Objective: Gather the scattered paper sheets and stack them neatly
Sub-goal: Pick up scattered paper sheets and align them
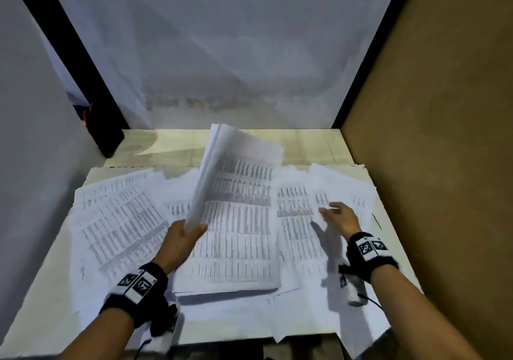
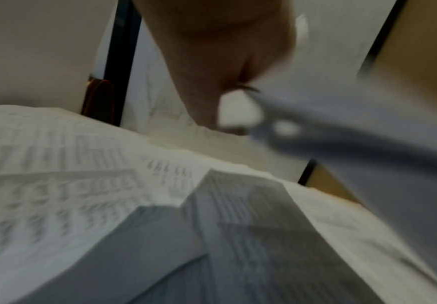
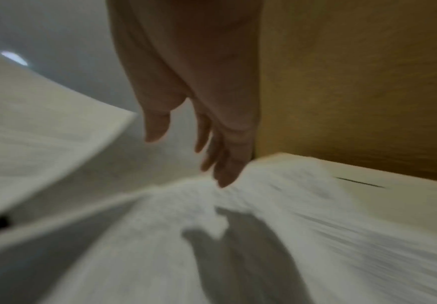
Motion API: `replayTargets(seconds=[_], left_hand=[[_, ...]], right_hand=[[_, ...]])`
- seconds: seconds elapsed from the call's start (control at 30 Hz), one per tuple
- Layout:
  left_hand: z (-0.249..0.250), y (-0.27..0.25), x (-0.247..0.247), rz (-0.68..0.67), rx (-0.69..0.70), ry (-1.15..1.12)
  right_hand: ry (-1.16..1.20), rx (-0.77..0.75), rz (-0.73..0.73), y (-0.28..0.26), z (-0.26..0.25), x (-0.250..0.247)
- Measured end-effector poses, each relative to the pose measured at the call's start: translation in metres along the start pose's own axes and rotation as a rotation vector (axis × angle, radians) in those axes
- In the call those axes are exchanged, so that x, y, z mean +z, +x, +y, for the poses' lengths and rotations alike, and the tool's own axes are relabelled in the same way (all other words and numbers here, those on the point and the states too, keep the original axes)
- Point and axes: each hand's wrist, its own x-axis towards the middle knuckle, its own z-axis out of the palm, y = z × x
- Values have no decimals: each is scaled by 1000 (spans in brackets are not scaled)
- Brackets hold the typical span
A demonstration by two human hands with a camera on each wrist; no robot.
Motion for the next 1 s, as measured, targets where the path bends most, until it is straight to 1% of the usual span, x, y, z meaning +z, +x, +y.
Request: replayTargets(seconds=[0.07,0.17,0.23,0.3,0.37,0.43,0.47,0.53,0.63,0.7,0.8,0.9,1.0], left_hand=[[-17,-2,-4,19,-45,28],[-37,-5,-12,27,-109,46],[-46,-5,-15,26,-130,44],[-49,-3,-15,28,-142,49],[-49,-2,-12,25,-151,59],[-50,0,-10,21,-161,55],[-51,0,-10,21,-167,49],[-53,2,-11,21,-169,31],[-55,3,-12,30,-171,15],[-56,2,-13,30,-168,7],[-59,-1,-14,36,-172,-6],[-62,-4,-13,36,-170,-13],[-64,-7,-11,42,-171,-13]], right_hand=[[-156,138,103,9,34,-28],[-257,289,170,26,71,-51],[-311,317,152,36,81,-52],[-279,330,94,38,75,-42],[-337,334,64,36,68,-29],[-404,351,105,35,63,-16],[-439,365,168,35,63,-11],[-415,385,245,30,62,-6],[-346,388,220,29,62,-4],[-373,389,196,30,64,-3],[-438,443,196,30,65,-3],[-334,446,250,24,60,1],[-258,464,238,22,62,7]])
